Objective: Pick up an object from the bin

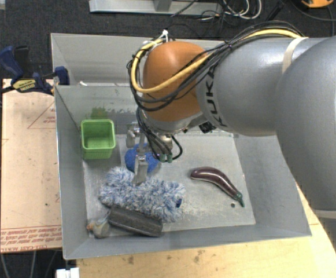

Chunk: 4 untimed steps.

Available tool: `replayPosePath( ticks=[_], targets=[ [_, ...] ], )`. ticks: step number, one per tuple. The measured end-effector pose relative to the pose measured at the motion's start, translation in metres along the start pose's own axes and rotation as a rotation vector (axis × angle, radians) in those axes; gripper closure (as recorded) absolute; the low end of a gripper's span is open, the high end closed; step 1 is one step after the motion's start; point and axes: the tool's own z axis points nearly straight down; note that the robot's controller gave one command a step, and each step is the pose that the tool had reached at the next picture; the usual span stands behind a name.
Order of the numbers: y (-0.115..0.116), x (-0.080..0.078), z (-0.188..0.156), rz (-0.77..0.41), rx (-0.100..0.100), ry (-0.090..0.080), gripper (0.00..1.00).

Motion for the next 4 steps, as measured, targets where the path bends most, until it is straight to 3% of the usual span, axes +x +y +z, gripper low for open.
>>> replayPosePath(
  ticks=[1, 2, 3, 4],
  targets=[
    [-0.001, -0.001, -0.005, 0.003, -0.001, -0.007, 0.00],
    [-0.007, -0.006, 0.011, -0.036, -0.001, -0.009, 0.00],
    [-0.016, -0.008, 0.029, 0.023, -0.001, -0.007, 0.00],
    [-0.024, -0.004, 0.076, 0.120, -0.002, -0.006, 1.00]
  ],
)
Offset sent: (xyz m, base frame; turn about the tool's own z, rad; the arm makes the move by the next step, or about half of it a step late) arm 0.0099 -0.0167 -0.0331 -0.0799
